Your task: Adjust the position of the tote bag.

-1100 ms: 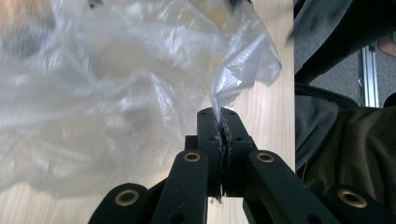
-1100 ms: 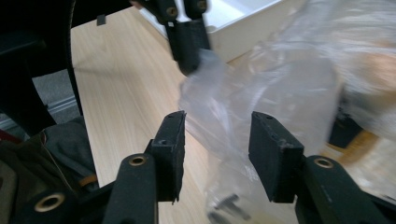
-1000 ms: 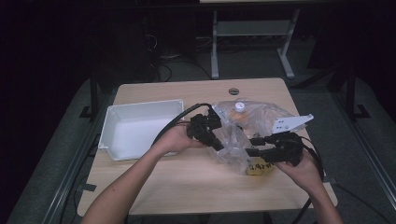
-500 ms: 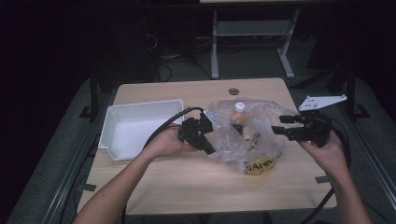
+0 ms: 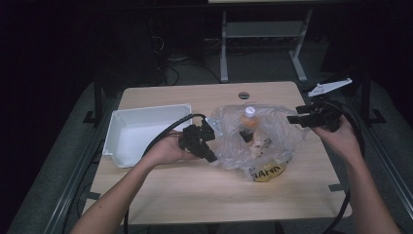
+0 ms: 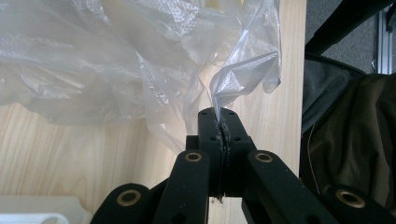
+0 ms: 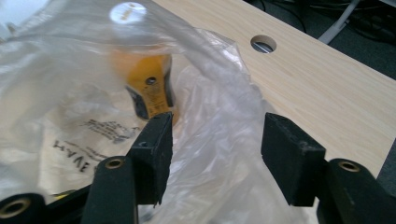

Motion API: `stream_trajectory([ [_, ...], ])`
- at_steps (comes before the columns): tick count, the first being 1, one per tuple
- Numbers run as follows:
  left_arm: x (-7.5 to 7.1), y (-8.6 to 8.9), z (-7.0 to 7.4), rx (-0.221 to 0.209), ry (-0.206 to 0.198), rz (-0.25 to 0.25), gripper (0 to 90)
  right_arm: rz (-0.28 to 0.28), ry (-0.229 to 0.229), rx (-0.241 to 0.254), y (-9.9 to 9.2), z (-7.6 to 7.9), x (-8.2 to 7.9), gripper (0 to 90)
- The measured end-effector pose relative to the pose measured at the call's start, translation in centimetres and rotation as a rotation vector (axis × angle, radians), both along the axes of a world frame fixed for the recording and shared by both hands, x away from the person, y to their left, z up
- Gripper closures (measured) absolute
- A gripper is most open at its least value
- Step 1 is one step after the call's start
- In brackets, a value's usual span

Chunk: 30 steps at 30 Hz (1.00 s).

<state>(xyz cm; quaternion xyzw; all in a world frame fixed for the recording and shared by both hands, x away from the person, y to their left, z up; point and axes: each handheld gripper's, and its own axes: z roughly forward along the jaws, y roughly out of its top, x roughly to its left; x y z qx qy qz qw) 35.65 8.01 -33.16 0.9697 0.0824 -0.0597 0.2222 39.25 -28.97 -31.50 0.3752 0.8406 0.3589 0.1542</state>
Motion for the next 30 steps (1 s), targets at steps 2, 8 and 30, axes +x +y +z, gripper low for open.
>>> stream_trajectory([
  [2, 0.1, 0.2, -0.1, 0.003, -0.001, -0.001, 89.3, -0.001, 0.009, -0.024, 0.2, -0.1, 0.7, 47.8],
  [8, 0.4, 1.1, -0.5, 0.023, -0.008, 0.019, 89.4, 0.017, 0.049, -0.079, 1.2, -1.1, 2.3, 75.4],
  [30, 3.9, 3.8, -1.0, 0.05, -0.04, 0.188, 89.5, -0.045, 0.082, -0.101, 3.6, -0.7, 6.9, 89.8],
])
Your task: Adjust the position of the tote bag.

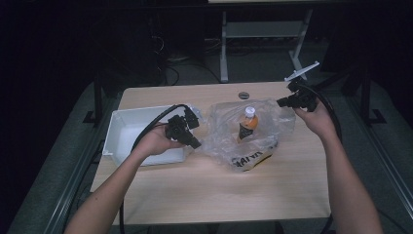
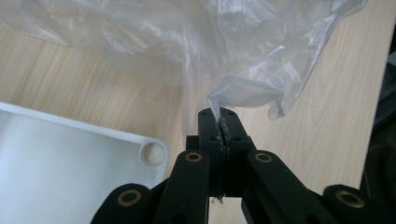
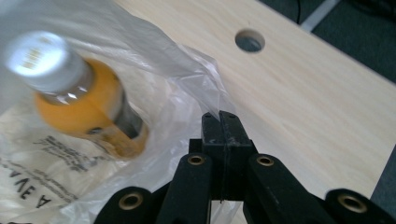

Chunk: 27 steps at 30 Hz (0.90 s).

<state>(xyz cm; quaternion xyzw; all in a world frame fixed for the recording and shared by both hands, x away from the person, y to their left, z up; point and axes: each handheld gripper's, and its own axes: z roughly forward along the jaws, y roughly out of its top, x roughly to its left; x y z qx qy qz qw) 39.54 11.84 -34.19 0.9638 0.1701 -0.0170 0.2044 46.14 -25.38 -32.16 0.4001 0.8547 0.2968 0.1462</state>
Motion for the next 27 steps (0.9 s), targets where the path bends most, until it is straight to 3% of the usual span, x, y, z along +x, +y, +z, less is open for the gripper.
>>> stream_trajectory([
  [4, 0.1, -0.3, -1.0, 0.032, 0.007, 0.001, 89.6, -0.011, 0.054, -0.008, -0.1, -1.8, 0.5, 89.8],
  [12, -0.4, -0.9, -1.8, 0.053, 0.019, -0.021, 89.6, 0.0, 0.139, -0.015, -0.1, -5.1, 0.2, 89.8],
  [20, -0.9, -2.3, -2.3, 0.105, 0.001, -0.042, 89.9, 0.009, 0.175, -0.003, 0.1, -6.9, -0.4, 89.8],
  [27, -0.4, -2.9, -3.1, 0.149, 0.01, -0.01, 89.9, -0.012, 0.199, -0.009, 0.2, -8.0, -0.3, 89.8],
])
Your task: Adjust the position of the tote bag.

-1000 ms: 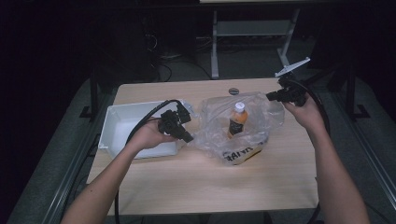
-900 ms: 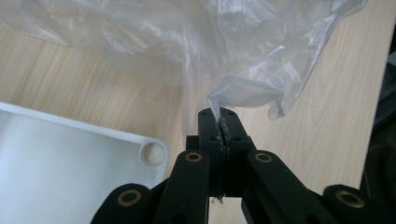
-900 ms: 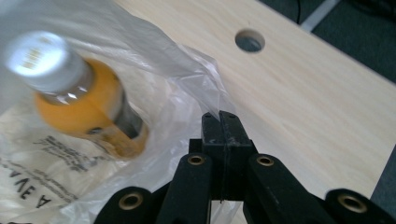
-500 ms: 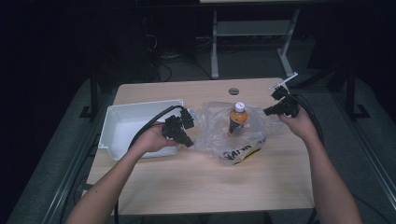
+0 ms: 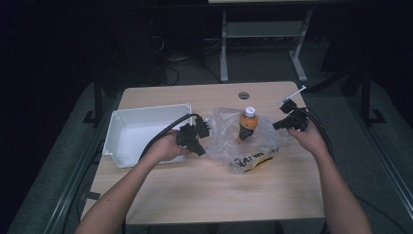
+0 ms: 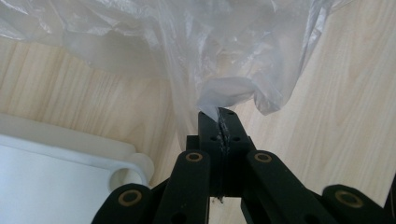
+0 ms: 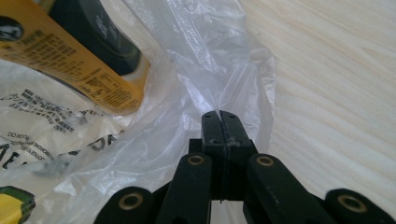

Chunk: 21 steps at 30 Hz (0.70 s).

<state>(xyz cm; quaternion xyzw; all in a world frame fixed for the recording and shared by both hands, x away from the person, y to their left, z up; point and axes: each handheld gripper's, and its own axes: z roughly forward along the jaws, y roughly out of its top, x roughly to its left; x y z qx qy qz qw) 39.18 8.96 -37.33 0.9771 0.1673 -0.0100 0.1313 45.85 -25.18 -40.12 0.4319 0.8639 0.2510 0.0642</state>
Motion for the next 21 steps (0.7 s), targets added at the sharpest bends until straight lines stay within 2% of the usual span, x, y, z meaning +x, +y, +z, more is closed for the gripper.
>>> stream_trajectory([
  [2, 0.1, 0.0, -0.4, 0.019, 0.005, -0.004, 89.9, -0.005, 0.013, -0.03, -0.1, -0.5, 0.1, 89.8],
  [3, 0.0, 0.0, -0.6, 0.006, 0.011, 0.001, 89.9, -0.012, 0.02, -0.022, -0.3, -0.8, 0.0, 89.8],
  [6, -0.1, 0.1, -0.9, 0.012, 0.018, -0.002, 89.9, -0.025, 0.035, -0.003, -1.0, -1.3, -0.2, 89.8],
  [7, -0.2, 0.0, -1.0, 0.009, 0.019, 0.0, 89.9, -0.027, 0.054, -0.001, -1.3, -1.7, -0.4, 89.8],
  [9, -0.6, -0.2, -1.1, 0.008, 0.019, -0.009, 89.9, -0.021, 0.046, -0.003, -1.2, -1.9, -0.8, 89.8],
  [11, -0.9, -0.7, -1.4, 0.036, 0.014, -0.028, 89.9, -0.018, 0.058, -0.007, -1.0, -2.3, -1.0, 89.8],
  [15, -1.1, -1.0, -1.8, 0.044, 0.016, -0.022, 89.9, -0.013, 0.08, -0.017, -0.9, -3.1, -1.4, 89.8],
  [17, -1.2, -1.2, -2.2, 0.064, 0.016, -0.029, 89.8, -0.01, 0.074, -0.019, -0.9, -3.3, -1.5, 89.8],
  [18, -1.2, -1.2, -2.4, 0.069, 0.019, -0.028, 89.8, -0.015, 0.092, -0.021, -0.8, -3.7, -1.6, 89.7],
  [21, -1.2, -1.4, -2.9, 0.075, 0.029, -0.023, 89.8, -0.017, 0.091, -0.019, -0.8, -4.0, -1.6, 89.7],
])
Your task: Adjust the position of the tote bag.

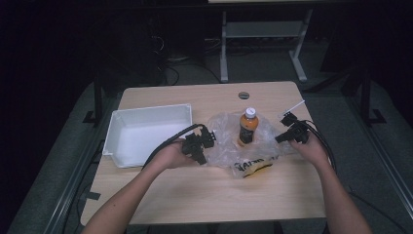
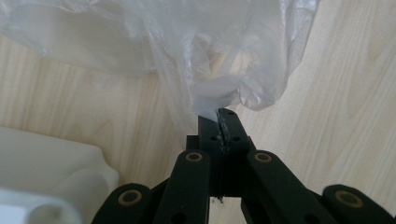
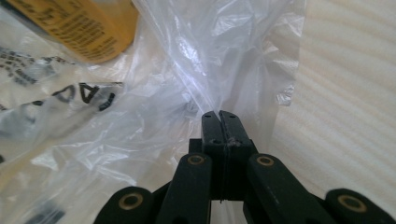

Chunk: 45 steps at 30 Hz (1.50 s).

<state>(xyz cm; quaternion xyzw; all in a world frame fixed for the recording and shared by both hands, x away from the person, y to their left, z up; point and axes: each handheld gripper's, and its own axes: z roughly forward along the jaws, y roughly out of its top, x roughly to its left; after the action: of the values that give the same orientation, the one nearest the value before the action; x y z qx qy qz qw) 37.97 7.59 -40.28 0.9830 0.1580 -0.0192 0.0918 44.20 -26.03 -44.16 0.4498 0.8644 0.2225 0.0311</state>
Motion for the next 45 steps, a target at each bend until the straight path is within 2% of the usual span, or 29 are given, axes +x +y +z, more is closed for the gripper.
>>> stream_trajectory([
  [8, 0.1, -0.1, -0.9, 0.021, 0.024, 0.002, 89.8, -0.014, 0.011, -0.009, 0.1, -0.4, 0.1, 89.7],
  [19, -0.1, 0.2, -1.2, 0.012, 0.039, 0.003, 90.0, -0.024, 0.034, -0.003, -0.4, -0.6, 0.2, 89.7],
  [37, -0.6, 0.7, -1.8, 0.018, 0.06, -0.011, 90.0, -0.035, 0.02, 0.007, -1.7, -0.1, -0.3, 89.8],
  [45, -0.7, 0.4, -1.9, 0.019, 0.058, -0.018, 90.0, -0.049, 0.018, 0.024, -2.2, -0.5, -0.7, 89.7],
])
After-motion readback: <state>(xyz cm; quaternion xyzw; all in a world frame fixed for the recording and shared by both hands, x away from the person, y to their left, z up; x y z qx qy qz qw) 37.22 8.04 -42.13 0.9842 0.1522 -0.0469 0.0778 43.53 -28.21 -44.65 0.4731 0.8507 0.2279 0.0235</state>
